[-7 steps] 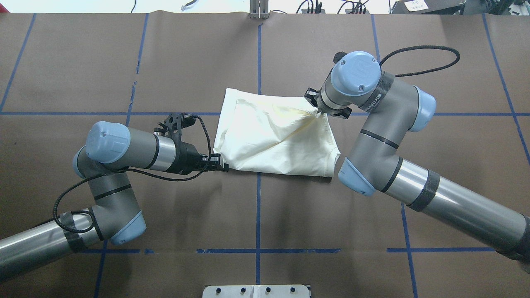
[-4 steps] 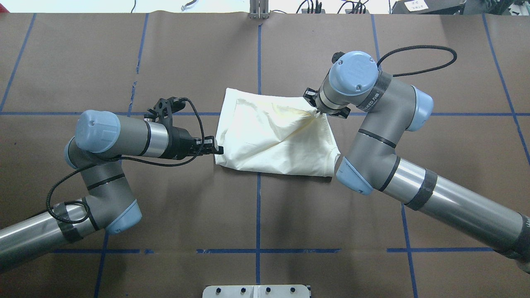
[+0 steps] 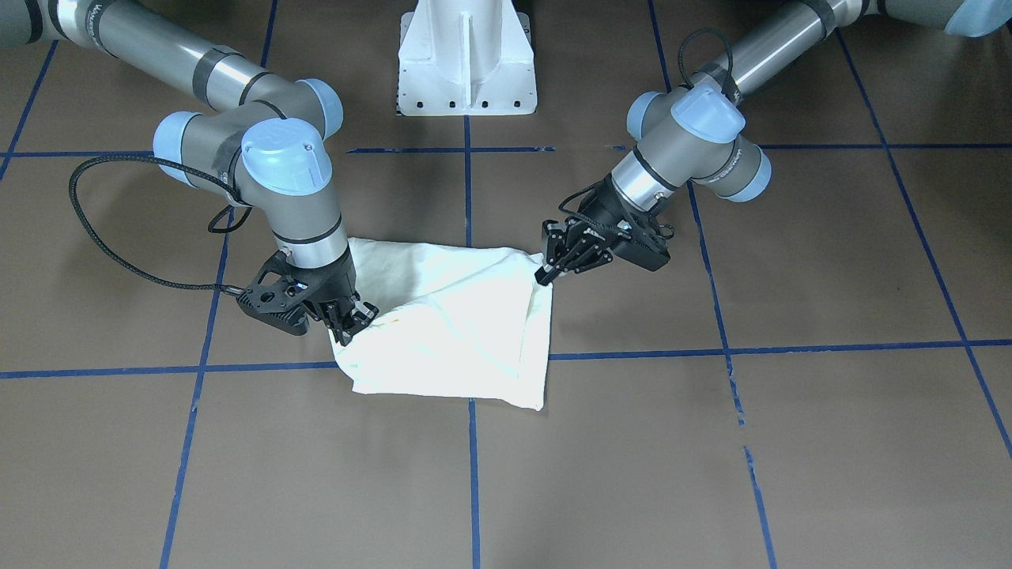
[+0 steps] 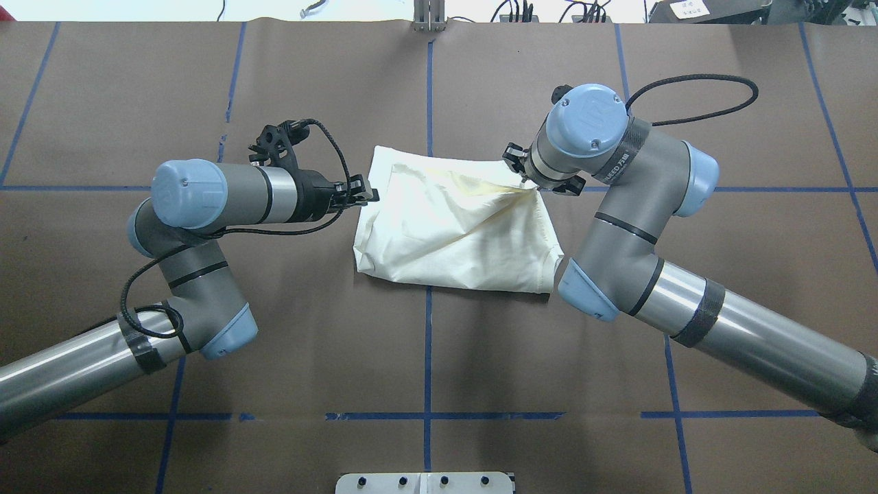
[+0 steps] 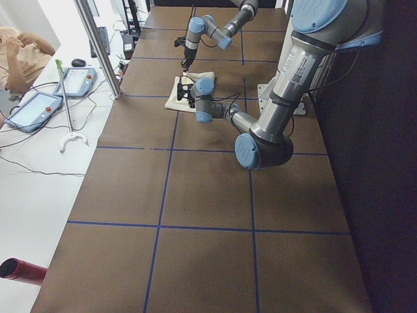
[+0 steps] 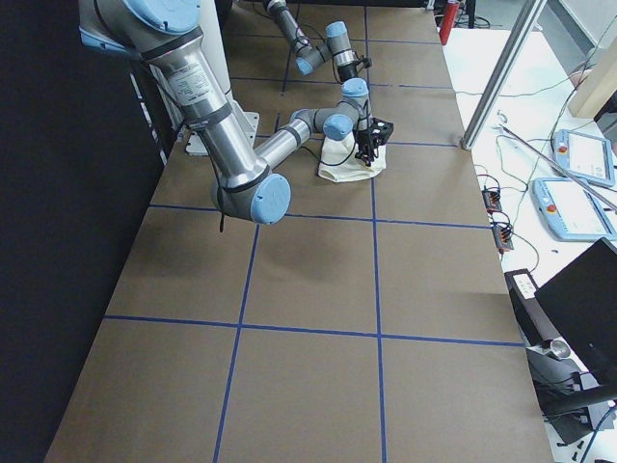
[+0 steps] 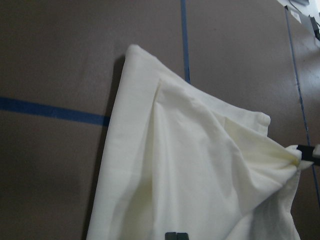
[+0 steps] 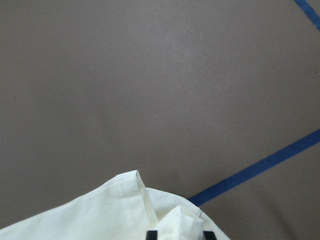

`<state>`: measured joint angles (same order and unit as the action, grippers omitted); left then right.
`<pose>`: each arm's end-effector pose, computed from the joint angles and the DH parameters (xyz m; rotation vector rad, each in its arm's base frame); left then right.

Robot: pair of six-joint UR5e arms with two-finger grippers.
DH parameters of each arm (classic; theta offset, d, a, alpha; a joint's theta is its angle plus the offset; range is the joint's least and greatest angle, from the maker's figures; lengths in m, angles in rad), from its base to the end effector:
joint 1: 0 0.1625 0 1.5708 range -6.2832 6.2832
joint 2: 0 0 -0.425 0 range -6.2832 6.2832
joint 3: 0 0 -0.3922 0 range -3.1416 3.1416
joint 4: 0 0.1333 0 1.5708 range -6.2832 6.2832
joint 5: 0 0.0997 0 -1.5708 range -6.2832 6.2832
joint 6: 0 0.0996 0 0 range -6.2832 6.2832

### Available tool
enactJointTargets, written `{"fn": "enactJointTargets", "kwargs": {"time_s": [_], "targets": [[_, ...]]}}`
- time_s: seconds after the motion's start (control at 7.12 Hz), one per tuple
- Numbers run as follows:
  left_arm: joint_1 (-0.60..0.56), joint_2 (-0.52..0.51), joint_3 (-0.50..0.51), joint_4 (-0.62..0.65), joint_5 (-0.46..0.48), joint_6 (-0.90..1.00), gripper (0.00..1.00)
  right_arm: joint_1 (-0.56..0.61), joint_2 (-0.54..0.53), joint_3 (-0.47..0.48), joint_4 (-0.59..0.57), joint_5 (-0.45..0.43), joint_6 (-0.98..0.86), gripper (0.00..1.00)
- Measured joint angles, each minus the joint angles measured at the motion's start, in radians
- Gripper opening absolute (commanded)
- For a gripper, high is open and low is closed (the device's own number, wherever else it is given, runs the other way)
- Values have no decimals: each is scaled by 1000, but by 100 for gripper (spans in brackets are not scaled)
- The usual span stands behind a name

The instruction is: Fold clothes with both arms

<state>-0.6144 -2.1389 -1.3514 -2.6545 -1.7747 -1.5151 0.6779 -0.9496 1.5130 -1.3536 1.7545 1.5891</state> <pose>0.5130 -0.5004 0.3014 0.3121 1.4086 -0.3130 -0.4876 -0.5404 0.2981 0.0885 -0.8049 0.5868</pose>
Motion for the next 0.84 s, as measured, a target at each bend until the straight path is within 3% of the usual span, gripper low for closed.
{"fn": "enactJointTargets", "kwargs": {"time_s": [0.42, 0.84], "targets": [[1, -65, 104, -3, 42, -13, 45, 10, 2, 10, 3, 2, 2, 94], [4, -113, 178, -4, 43, -19, 38, 26, 1, 37, 3, 10, 4, 96]]}}
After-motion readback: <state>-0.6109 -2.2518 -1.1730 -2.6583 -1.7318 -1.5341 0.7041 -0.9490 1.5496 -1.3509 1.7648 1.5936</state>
